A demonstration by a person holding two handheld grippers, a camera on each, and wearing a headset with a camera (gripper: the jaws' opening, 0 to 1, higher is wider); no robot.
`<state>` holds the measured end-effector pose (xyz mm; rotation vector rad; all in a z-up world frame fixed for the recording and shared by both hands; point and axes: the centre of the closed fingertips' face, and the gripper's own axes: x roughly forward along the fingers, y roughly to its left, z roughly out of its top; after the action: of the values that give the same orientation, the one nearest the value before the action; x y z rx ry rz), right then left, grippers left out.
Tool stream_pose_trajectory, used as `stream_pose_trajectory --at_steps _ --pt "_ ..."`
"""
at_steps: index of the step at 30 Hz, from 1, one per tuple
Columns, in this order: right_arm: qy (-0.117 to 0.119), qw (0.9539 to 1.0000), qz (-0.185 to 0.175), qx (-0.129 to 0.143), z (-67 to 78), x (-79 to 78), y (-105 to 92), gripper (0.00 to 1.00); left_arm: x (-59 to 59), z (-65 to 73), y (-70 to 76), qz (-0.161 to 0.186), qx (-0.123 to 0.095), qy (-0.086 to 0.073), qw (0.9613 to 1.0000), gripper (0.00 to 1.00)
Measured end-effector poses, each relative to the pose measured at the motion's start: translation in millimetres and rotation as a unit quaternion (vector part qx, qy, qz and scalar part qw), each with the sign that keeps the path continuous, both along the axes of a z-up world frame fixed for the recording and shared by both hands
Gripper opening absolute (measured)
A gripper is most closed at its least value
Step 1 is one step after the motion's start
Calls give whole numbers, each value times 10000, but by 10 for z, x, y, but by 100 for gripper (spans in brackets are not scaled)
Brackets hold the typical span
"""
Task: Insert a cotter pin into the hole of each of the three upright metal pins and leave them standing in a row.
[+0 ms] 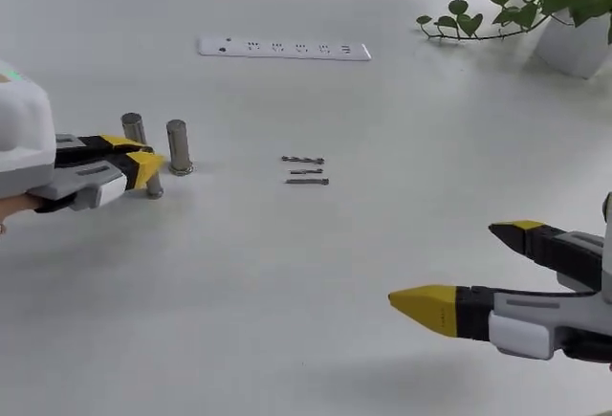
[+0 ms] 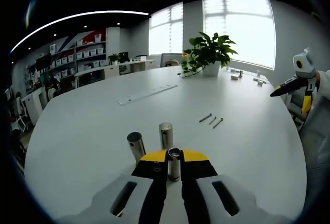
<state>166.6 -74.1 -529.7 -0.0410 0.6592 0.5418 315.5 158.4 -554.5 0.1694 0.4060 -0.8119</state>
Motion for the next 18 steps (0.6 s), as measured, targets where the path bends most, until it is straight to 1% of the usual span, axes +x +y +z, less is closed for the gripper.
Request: stream_pose_trajectory --at_steps 2,4,5,6,7,9,10,11,12,13,14,16,17,18 --pt "-33 10000 5 11 23 13 14 95 -50 21 -36 -109 29 -44 9999 5" --pt "-68 10000 27 12 42 20 30 95 -144 64 -118 -343 23 -88 9994 5" --pt "-73 10000 32 13 45 19 35 95 -179 80 -149 -429 17 -93 9990 5" --pt "-76 10000 45 12 47 17 43 95 -245 112 -206 -571 -43 -62 9983 5" --pt "-76 10000 51 10 47 14 50 95 -305 150 -264 -738 -83 -86 9972 5" --pt "-64 10000 70 3 45 3 69 95 -432 240 -380 -1072 -92 -249 9939 5" --pt "-63 10000 77 1 44 -1 74 95 -456 254 -401 -1103 -125 -235 9935 5" --pt "-68 9999 108 -10 46 -16 93 95 -558 307 -483 -1279 -176 -254 9913 5" --pt "-69 9999 125 -12 44 -23 101 95 -607 331 -520 -1346 -182 -265 9904 5" --pt "-63 9999 138 -7 38 -35 112 95 -694 361 -582 -1540 -152 -324 9874 5" --pt "-50 9999 143 -5 32 -42 117 95 -748 382 -621 -1671 -140 -378 9851 5" --pt "-40 9999 164 -9 23 -64 130 95 -857 414 -693 -1767 -172 -321 9836 5" --pt "-41 9998 174 -6 22 -71 134 95 -902 420 -724 -1847 -140 -350 9821 5" --pt "-40 9998 174 2 21 -78 137 95 -963 406 -761 -1965 -12 -406 9797 5"
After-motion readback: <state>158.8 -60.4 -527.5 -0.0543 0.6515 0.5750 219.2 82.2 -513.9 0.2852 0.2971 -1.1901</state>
